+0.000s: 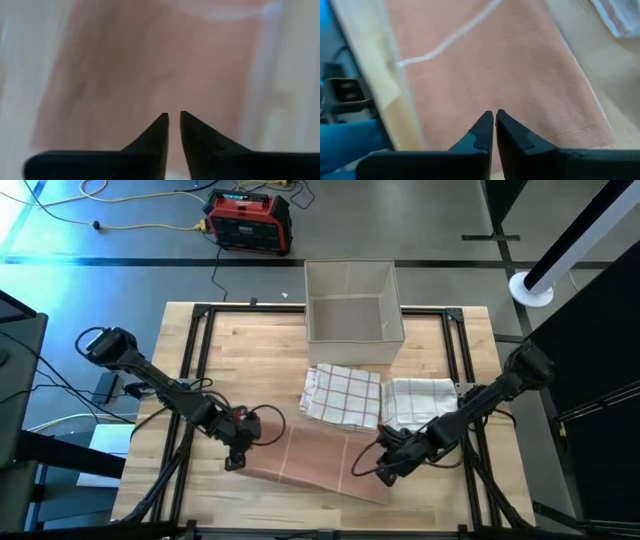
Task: Fold towel
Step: Fold the brown towel
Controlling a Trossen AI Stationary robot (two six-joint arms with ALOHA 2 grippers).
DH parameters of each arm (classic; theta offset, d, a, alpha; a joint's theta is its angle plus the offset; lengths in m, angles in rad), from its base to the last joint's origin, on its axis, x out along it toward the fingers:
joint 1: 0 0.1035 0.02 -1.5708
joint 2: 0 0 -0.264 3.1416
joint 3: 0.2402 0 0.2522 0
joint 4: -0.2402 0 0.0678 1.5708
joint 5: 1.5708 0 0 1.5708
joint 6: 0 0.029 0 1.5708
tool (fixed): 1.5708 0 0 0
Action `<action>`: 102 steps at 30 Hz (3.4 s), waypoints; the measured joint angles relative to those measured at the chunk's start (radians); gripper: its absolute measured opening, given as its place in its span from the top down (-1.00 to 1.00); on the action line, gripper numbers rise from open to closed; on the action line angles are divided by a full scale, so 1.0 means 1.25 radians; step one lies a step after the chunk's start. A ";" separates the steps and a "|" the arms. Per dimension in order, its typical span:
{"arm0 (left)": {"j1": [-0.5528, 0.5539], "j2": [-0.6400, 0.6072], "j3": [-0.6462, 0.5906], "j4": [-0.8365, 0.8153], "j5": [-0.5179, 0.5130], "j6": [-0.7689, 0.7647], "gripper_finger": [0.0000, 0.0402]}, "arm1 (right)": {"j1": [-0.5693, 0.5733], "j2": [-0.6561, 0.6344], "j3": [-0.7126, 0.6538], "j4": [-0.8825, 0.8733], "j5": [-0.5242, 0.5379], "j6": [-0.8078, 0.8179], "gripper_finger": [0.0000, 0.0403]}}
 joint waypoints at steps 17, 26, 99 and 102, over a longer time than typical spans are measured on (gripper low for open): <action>-0.103 0.046 -0.100 0.321 0.076 -0.155 1.00 | -0.216 0.002 0.000 -0.172 -0.020 0.012 1.00; -0.094 -0.025 -0.100 0.296 0.106 -0.202 1.00 | -0.187 -0.051 0.043 -0.110 -0.035 0.061 1.00; -0.227 -0.165 -0.086 -0.047 0.017 -0.235 0.38 | -0.067 0.065 0.250 -0.531 -0.178 0.384 0.19; -0.224 -0.135 -0.085 -0.049 -0.002 -0.257 0.38 | -0.067 0.065 0.244 -0.542 -0.174 0.404 0.18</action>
